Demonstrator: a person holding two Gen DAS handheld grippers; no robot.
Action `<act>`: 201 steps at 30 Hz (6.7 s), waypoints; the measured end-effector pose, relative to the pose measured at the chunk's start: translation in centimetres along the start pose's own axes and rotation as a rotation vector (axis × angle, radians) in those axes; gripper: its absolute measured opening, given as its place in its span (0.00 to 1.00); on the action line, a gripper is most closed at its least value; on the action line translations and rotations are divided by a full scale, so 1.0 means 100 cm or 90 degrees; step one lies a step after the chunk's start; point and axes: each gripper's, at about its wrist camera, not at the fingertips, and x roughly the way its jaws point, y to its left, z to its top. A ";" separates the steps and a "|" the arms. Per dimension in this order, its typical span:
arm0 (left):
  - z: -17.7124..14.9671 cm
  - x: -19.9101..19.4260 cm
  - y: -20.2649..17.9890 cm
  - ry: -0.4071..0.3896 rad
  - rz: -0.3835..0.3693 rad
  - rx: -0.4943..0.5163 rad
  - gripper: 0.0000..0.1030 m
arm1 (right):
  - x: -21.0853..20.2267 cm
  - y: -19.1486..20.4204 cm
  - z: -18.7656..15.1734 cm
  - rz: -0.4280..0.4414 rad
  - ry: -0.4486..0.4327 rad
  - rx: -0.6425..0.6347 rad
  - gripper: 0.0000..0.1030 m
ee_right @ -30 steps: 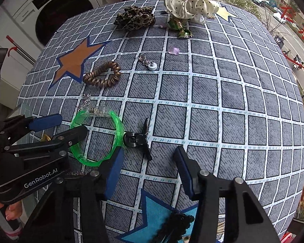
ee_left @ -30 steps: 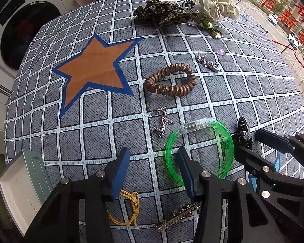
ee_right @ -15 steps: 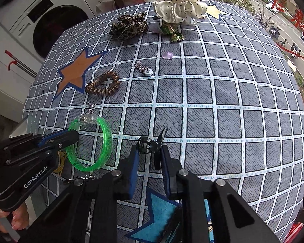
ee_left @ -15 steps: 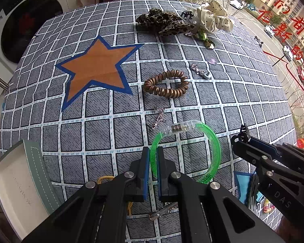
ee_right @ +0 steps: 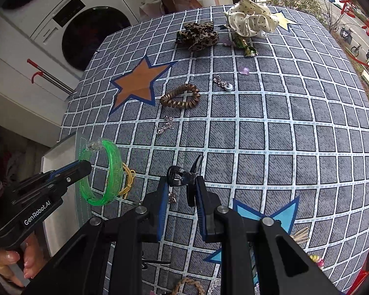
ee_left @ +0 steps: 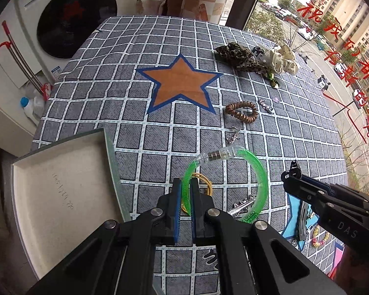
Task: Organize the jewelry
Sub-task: 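Release the bangle in the white tray with left tool while right releases the clip, then grasp the silver chain with left tool while right tool grasps black snap hair clip, then drop the chain in the tray with left tool while right drops the hair clip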
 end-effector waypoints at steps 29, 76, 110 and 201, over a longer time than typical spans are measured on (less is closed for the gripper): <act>-0.030 0.029 0.201 0.016 0.186 -0.180 0.13 | 0.127 0.223 0.010 0.078 0.102 -0.191 0.22; -0.035 -0.007 0.128 -0.002 0.222 -0.047 1.00 | 0.039 0.117 -0.018 0.058 0.053 -0.037 0.71; 0.013 0.043 -0.075 0.015 0.061 0.147 1.00 | -0.015 -0.088 -0.063 -0.141 0.037 0.135 0.80; -0.092 -0.031 0.159 0.007 0.116 -0.153 0.17 | 0.045 0.193 -0.028 0.114 0.068 -0.195 0.31</act>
